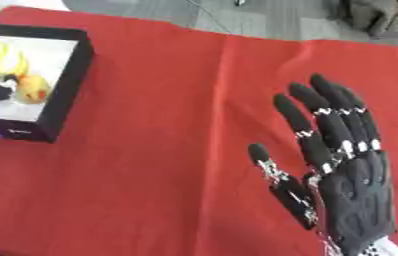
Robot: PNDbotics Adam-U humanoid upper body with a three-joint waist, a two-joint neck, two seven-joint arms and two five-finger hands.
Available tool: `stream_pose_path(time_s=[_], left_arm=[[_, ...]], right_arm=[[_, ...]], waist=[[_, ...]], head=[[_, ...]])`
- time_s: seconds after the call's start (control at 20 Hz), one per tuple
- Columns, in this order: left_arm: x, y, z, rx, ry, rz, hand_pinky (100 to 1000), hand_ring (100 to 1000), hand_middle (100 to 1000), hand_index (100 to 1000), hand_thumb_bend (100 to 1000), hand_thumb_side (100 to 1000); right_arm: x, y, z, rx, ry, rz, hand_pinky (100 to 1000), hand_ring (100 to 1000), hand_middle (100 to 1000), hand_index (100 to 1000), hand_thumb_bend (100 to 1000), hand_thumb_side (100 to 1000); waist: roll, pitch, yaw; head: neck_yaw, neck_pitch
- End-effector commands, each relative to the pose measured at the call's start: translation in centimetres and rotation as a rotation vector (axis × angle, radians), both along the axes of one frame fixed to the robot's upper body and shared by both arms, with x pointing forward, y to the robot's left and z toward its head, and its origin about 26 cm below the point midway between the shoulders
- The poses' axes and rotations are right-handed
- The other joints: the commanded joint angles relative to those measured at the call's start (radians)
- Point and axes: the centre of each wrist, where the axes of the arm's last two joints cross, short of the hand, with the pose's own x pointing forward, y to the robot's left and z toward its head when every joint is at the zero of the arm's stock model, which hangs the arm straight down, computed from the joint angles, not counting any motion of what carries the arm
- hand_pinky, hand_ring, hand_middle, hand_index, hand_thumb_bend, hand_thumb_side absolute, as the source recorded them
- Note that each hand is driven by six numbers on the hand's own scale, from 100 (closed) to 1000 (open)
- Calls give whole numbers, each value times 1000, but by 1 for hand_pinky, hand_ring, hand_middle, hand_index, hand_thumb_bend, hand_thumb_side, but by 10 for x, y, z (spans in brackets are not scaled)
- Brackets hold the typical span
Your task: Pick up the objects with one hand, pass them to the other hand, and then place them into the box on the other side of the table.
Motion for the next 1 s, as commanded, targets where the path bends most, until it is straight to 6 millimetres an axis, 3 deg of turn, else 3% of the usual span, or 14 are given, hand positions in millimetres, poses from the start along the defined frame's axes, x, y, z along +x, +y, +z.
stream_pose_path(time_s=[0.05,0.2,0.4,0.6,0.65,0.75,1.0], left_arm=[[-11,-4,29,23,-113,-16,874,790,771,899,100,698],[-27,-17,40,33,-186,-80,874,793,793,895,100,733],[-45,-25,50,5,-210,-126,874,803,825,929,100,677],[-60,-33,63,-69,-258,-198,809,752,757,877,100,592],[-65,-36,66,-96,-275,-234,785,733,739,867,100,583],[-77,-44,70,-174,-316,-342,749,700,694,848,100,625],[-100,-62,67,-398,-438,-599,727,703,713,826,100,675]], right_arm=[[2,-6,7,54,-45,-47,811,867,761,825,645,100],[4,-12,10,92,-30,-75,803,878,767,827,612,100],[7,-20,14,155,-18,-110,797,881,768,824,577,100],[8,-26,14,203,-27,-131,786,881,761,816,570,100],[8,-27,14,219,-26,-137,780,883,758,812,527,100],[9,-31,17,261,-13,-154,767,884,752,806,524,100],[15,-49,28,392,69,-178,724,898,740,781,359,100]], waist=[[8,-24,3],[10,-27,4],[13,-32,0],[16,-34,-3],[17,-34,-3],[17,-35,-4],[14,-38,-10]], head=[[-23,3],[-48,11],[-68,15],[-80,17],[-81,17],[-87,17],[-102,16]])
